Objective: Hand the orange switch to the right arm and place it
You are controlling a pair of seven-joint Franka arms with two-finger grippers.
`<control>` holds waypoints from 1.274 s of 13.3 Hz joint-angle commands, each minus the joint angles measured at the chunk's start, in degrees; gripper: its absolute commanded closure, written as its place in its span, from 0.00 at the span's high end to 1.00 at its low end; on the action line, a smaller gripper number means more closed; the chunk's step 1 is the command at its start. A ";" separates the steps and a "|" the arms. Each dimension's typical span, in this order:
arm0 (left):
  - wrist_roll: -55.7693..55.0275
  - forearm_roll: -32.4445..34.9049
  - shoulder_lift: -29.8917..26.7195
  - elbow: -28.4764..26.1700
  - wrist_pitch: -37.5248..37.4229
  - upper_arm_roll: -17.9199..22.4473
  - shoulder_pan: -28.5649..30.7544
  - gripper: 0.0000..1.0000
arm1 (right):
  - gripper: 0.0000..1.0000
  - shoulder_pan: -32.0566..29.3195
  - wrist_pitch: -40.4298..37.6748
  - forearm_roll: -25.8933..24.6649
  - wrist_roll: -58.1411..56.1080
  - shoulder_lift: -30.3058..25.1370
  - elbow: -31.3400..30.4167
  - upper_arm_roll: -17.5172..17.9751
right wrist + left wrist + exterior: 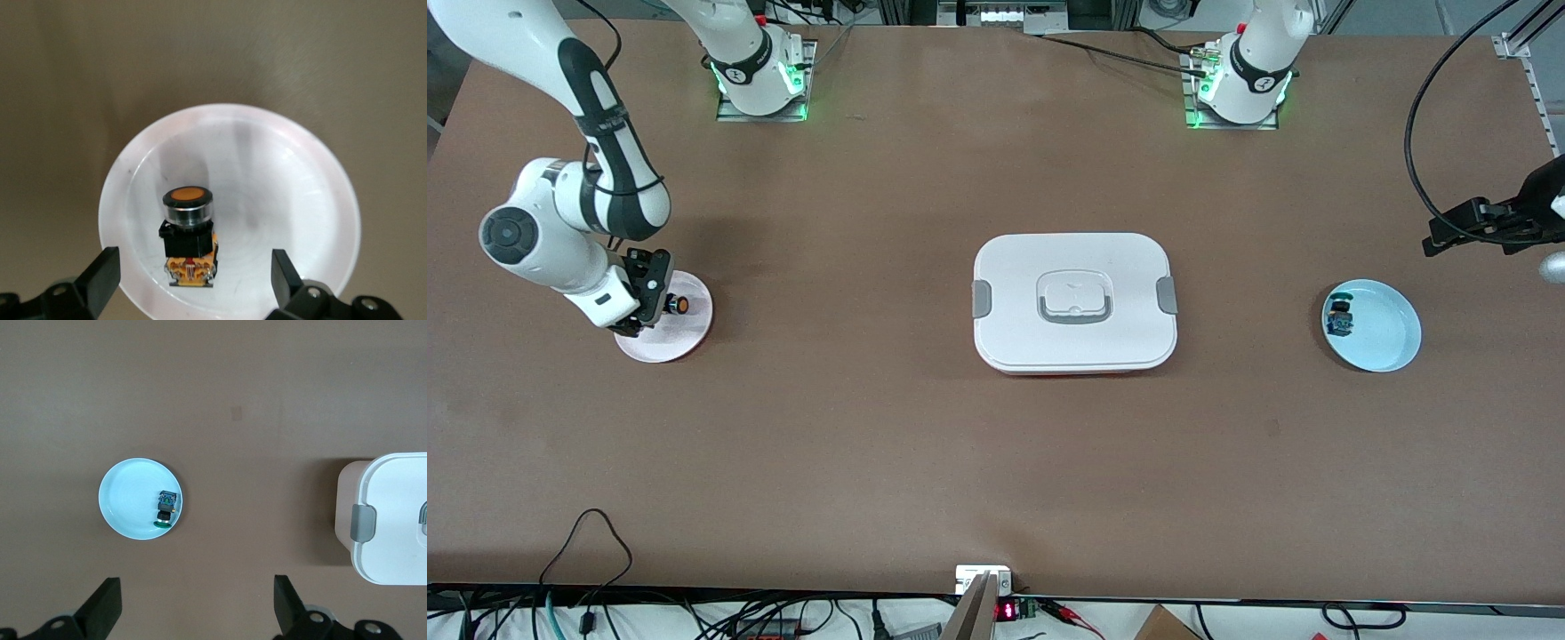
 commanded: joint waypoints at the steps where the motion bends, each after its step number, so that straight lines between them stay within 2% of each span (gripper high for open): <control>1: 1.32 0.59 1.23 2.67 -1.22 -0.45 -0.48 1.00 | 1.00 -0.34 -5.66 4.05 0.42 -3.20 1.93 0.94; 5: 1.41 0.76 1.32 4.25 -1.13 -1.68 -2.24 1.00 | 1.00 -0.34 -14.17 5.39 11.01 -4.96 9.48 1.73; 8: 1.41 0.94 1.23 4.16 -1.22 -1.68 -1.80 1.00 | 1.00 -0.17 -24.71 5.56 31.21 -5.75 13.53 2.52; 11: 1.41 0.59 1.23 4.07 -1.66 -1.68 -1.71 1.00 | 1.00 0.71 -33.60 8.11 47.58 -6.02 17.58 3.41; 17: 1.32 0.50 1.14 4.07 -1.75 -1.68 -1.80 1.00 | 1.00 1.51 -45.21 8.29 62.46 -6.19 24.87 3.41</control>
